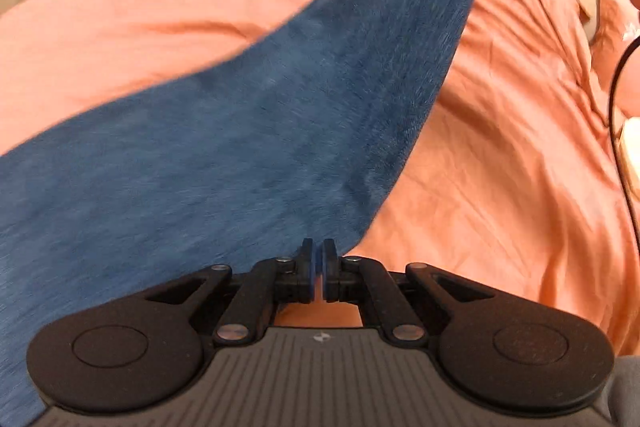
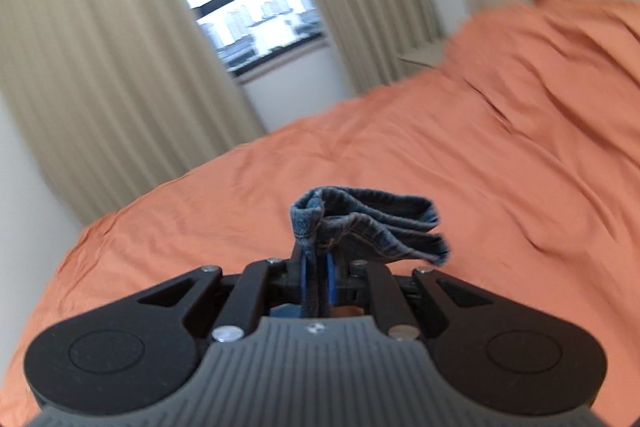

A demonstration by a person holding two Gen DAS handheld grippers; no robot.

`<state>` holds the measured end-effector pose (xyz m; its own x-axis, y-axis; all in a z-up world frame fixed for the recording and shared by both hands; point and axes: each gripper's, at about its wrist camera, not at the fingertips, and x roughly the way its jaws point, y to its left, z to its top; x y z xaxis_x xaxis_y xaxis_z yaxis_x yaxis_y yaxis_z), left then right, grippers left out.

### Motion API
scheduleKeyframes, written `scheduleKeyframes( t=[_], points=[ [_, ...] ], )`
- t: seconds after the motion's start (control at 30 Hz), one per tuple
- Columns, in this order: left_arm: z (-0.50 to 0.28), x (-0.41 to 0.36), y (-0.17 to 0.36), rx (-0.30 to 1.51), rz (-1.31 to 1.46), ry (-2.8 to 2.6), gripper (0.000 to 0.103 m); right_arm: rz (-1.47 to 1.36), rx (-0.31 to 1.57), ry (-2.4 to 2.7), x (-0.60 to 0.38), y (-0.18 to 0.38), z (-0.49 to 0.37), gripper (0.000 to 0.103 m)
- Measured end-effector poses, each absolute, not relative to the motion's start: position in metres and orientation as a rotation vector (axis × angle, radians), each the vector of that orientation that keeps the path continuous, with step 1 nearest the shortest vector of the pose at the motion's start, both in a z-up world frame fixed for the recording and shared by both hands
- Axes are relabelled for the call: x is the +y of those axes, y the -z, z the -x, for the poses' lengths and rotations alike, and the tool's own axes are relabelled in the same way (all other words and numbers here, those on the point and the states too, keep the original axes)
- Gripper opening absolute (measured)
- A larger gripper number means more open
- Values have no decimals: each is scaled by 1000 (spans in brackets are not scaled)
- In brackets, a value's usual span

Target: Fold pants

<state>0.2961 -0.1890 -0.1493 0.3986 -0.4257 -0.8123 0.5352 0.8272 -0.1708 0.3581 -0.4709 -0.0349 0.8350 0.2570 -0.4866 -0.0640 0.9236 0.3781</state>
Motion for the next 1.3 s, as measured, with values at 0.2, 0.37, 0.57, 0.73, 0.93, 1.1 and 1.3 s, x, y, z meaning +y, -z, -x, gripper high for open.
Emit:
scheduleKeyframes(
  t=[0.2,0.37,0.57,0.73,0.93,1.1,1.3],
  points=[
    [-274,-87,107,904,5,503,3,-204,533,-294,-350,5,-359,5],
    [-259,0,94,887,104,375,3,-111,599,-368,-246,36,-359,5],
    [-245,72,103,904,232,280,13,19,812,-458,-147,142,-345,5],
    [-250,101,118,917,375,275,42,83,924,-462,-116,190,-328,20],
    [-280,104,140,926,511,325,59,-41,961,-545,-131,175,-323,46],
    [-309,95,159,945,565,329,61,-108,904,-523,-181,151,-319,48],
    [-335,82,165,961,496,321,61,93,868,-312,-237,154,-337,22]
  ],
)
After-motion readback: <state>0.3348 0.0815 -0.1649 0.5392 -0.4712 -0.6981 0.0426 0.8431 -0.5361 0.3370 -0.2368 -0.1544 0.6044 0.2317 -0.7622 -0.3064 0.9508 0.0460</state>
